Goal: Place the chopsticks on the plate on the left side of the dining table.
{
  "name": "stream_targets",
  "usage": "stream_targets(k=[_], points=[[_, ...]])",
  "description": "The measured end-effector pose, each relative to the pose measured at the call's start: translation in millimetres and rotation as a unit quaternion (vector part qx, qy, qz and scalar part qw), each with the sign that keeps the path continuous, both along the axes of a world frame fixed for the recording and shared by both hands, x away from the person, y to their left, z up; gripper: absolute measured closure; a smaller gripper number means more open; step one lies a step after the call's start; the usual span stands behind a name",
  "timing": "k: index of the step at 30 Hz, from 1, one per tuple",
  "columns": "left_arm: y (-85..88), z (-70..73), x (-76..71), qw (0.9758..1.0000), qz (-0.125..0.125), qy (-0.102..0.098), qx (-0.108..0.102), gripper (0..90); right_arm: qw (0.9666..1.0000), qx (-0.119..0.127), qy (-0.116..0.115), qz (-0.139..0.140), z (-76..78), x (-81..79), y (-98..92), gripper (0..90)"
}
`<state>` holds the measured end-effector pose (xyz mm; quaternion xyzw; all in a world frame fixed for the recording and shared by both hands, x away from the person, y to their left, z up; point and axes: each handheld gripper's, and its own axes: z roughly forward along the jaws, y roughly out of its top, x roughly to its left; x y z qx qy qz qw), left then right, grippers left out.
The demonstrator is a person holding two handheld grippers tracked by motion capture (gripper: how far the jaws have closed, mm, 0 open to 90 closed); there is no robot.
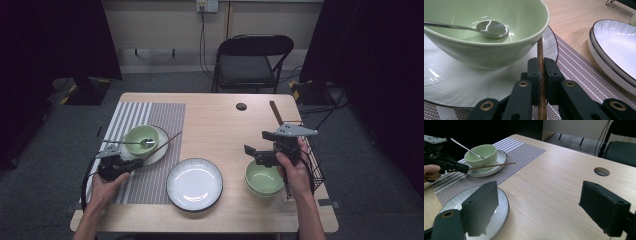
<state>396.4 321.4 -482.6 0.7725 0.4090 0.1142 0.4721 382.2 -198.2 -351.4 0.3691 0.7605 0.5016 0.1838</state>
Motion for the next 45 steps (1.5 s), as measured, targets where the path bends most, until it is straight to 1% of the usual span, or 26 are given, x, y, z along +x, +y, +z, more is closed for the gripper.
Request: stream_targets(k=[3, 5, 7, 9, 10, 11, 13, 15, 16, 18, 21, 23, 24, 25, 27, 31, 32, 34, 36, 38, 39, 40, 42, 45], points=[[0.6, -0.4, 1.1, 1.0000, 0.001, -0.002, 0.004, 83.6, 1.0000, 0.001, 0.000, 0.000, 0.1, 0.0, 0.3, 14.6], [1.3, -1.6, 1.9, 1.0000, 0.007, 0.001, 0.001, 83.5, 1.0000, 0.000, 0.000, 0.003, 0.2, -0.2, 0.9, 14.6], [1.5, -1.8, 2.1, 1.0000, 0.006, 0.002, 0.000, 83.3, 1.0000, -0.001, -0.001, 0.004, 0.5, -0.4, 1.3, 14.6], [0.8, -1.1, 1.6, 1.0000, 0.008, 0.000, 0.003, 83.2, 1.0000, 0.000, -0.001, 0.004, 0.7, -0.5, 1.1, 14.6], [0.8, -1.1, 1.4, 0.9999, 0.013, 0.000, 0.007, 82.7, 1.0000, 0.000, -0.001, 0.003, 0.7, -0.4, 1.0, 14.6], [0.9, -1.4, 1.6, 0.9999, 0.016, 0.001, 0.004, 80.1, 1.0000, 0.000, -0.001, 0.003, 0.5, -0.1, 0.8, 14.6], [2.0, -2.3, 2.4, 0.9998, 0.020, 0.004, -0.001, 77.7, 1.0000, -0.001, -0.001, 0.002, 0.3, 0.0, 0.8, 14.6], [2.5, -2.5, 2.8, 0.9998, 0.021, 0.005, -0.002, 74.4, 1.0000, -0.001, 0.000, 0.003, 0.2, -0.1, 1.3, 14.6], [2.3, -2.5, 2.9, 0.9997, 0.022, 0.007, -0.004, 74.1, 1.0000, -0.002, 0.000, 0.003, 0.3, -0.2, 1.5, 14.6], [2.3, -2.1, 2.4, 0.9996, 0.025, 0.009, -0.007, 74.7, 1.0000, -0.002, -0.001, 0.005, 0.2, 0.2, 2.0, 14.6], [3.7, -1.1, 1.8, 0.9997, 0.023, 0.008, -0.005, 82.9, 1.0000, -0.003, 0.001, 0.006, -0.3, 0.6, 2.5, 14.6], [5.4, -0.5, 0.6, 0.9998, 0.017, 0.009, -0.002, 83.7, 1.0000, -0.004, 0.002, 0.005, -0.5, 0.6, 2.3, 14.6], [5.3, -0.3, -0.6, 0.9997, 0.020, 0.011, -0.005, 83.9, 1.0000, -0.004, 0.002, 0.005, -0.5, 0.5, 2.3, 14.6], [6.4, 0.3, -1.2, 0.9998, 0.019, 0.010, 0.002, 83.9, 1.0000, -0.003, 0.002, 0.004, -0.4, 0.5, 2.0, 14.6], [6.5, 0.5, -2.4, 0.9997, 0.022, 0.011, -0.004, 83.8, 1.0000, -0.002, 0.001, 0.004, -0.1, 0.4, 1.6, 14.6], [7.2, 0.4, -2.0, 0.9997, 0.024, 0.011, -0.002, 83.6, 1.0000, -0.003, 0.001, 0.003, 0.2, 0.0, 1.6, 14.6], [7.0, 0.2, -1.9, 0.9996, 0.028, 0.008, -0.003, 83.5, 1.0000, -0.002, 0.001, 0.003, 0.2, 0.0, 1.6, 14.6], [7.0, 0.2, -1.4, 0.9995, 0.030, 0.009, -0.002, 83.6, 1.0000, -0.002, 0.000, 0.003, 0.2, 0.2, 1.5, 14.6], [7.1, -0.2, -0.6, 0.9995, 0.030, 0.009, -0.005, 83.8, 1.0000, -0.003, 0.001, 0.004, 0.0, 0.6, 1.9, 14.6], [6.5, 0.1, -1.1, 0.9996, 0.028, 0.007, -0.001, 83.9, 1.0000, -0.004, 0.001, 0.004, -0.2, 0.9, 2.5, 14.6], [7.0, 0.6, -1.3, 0.9996, 0.026, 0.007, 0.004, 84.0, 1.0000, -0.003, 0.001, 0.006, -0.3, 0.9, 2.8, 14.6], [7.3, 0.6, -1.8, 0.9997, 0.022, 0.008, 0.004, 84.1, 1.0000, -0.005, 0.001, 0.006, -0.1, 0.6, 2.8, 14.6], [7.8, 0.3, -2.0, 0.9997, 0.025, 0.008, -0.002, 84.2, 1.0000, -0.003, 0.001, 0.004, 0.0, 0.8, 2.3, 14.6], [8.8, 0.3, -2.4, 0.9996, 0.025, 0.009, 0.000, 84.0, 1.0000, -0.004, 0.001, 0.003, 0.1, 0.5, 1.8, 14.6]])
